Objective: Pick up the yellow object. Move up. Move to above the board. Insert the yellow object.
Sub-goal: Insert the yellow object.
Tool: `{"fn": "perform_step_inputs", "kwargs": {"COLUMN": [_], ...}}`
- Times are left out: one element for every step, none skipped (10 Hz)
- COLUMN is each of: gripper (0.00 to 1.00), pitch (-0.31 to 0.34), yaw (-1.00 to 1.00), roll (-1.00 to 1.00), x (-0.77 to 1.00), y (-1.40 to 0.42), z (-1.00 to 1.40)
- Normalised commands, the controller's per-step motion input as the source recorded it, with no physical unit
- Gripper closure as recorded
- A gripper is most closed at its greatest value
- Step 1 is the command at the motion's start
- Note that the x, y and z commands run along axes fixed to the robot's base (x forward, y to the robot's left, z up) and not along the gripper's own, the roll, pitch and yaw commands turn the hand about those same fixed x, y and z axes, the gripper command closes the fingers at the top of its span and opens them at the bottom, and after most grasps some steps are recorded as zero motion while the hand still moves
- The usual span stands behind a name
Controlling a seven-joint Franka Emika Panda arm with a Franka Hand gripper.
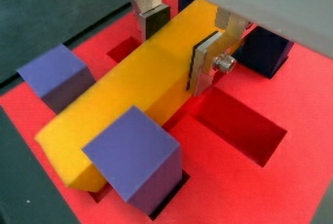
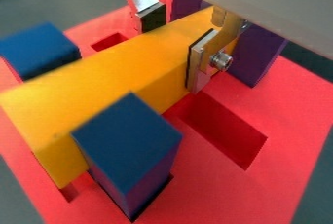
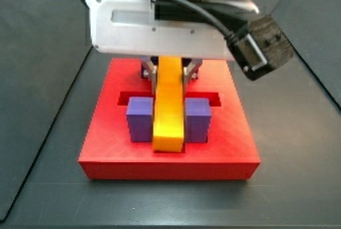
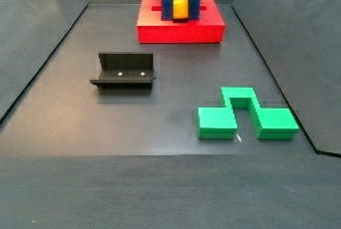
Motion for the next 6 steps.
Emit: {"fn": "perform_step_inputs", "kwargs": {"gripper": [1.00,1.00,1.00,1.00,1.00,1.00], "pitch": [0.000,0.000,0.000,0.006,0.017,0.016], "yaw": [0.00,0.00,0.00,0.00,0.00,0.00], "roll": [-0.09,-0.08,-0.06,0.00,-0.03,-0.04], "x": [0.06,0.04,0.01,0.01,0.00,0.00], "y": [0.00,0.00,0.00,0.03,0.19,0.28], "z": [-0.28,-0.27,-0.14,0.00,0.07,0.31]}}
